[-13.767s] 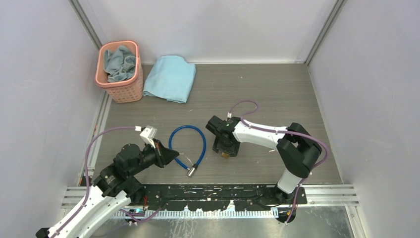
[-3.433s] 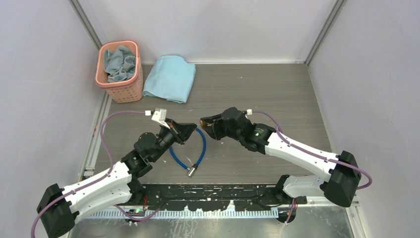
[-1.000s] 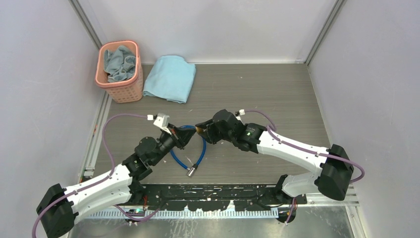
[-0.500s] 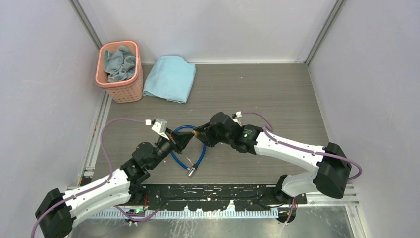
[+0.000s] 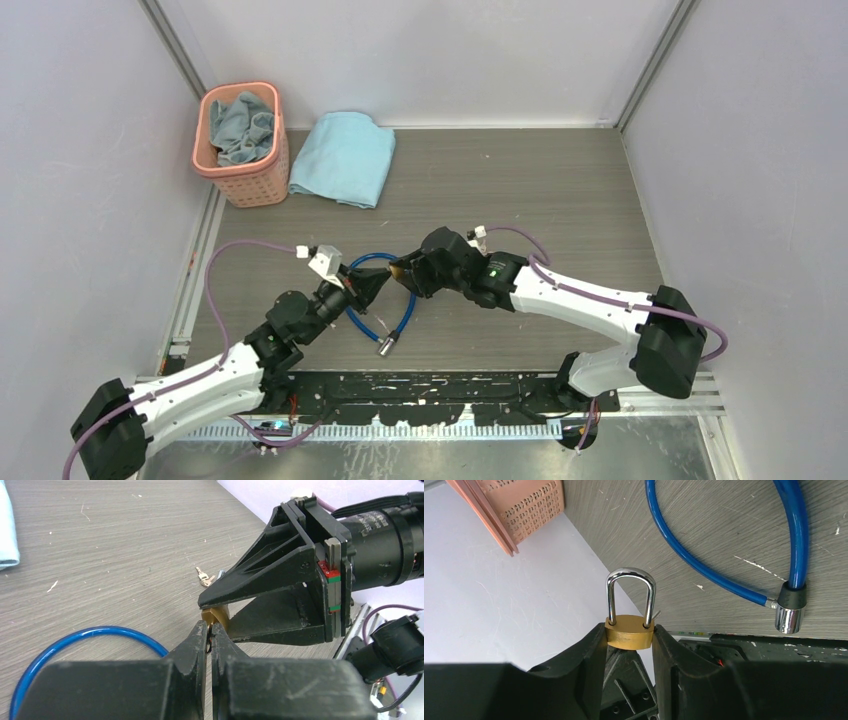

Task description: Unlock with the key

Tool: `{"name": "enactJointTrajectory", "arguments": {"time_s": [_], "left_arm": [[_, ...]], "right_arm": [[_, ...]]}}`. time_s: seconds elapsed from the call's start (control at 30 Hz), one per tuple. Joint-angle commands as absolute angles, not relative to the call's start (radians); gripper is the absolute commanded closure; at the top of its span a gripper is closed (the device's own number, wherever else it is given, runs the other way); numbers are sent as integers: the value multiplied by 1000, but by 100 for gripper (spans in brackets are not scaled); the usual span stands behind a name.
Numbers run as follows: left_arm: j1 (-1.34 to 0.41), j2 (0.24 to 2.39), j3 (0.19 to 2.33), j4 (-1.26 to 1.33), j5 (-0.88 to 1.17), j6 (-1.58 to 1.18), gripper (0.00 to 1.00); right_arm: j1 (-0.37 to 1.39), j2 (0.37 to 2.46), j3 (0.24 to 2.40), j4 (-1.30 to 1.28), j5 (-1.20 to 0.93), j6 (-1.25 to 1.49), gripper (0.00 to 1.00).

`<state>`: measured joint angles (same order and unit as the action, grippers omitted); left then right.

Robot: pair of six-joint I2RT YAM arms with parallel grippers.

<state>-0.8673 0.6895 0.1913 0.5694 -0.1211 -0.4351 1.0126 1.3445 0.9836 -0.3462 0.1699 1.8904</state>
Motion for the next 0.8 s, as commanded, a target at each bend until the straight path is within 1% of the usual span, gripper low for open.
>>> {"name": "enactJointTrajectory", "arguments": {"time_s": [0.0,0.77], "left_arm": [[-881,690,188,706,-97,-345,100],[-954,701,220,690,-57,-55,100]], "right_arm": [[1026,1346,1028,-351,160,1882,99],[1026,1329,1077,-491,155,1826,99]]}}
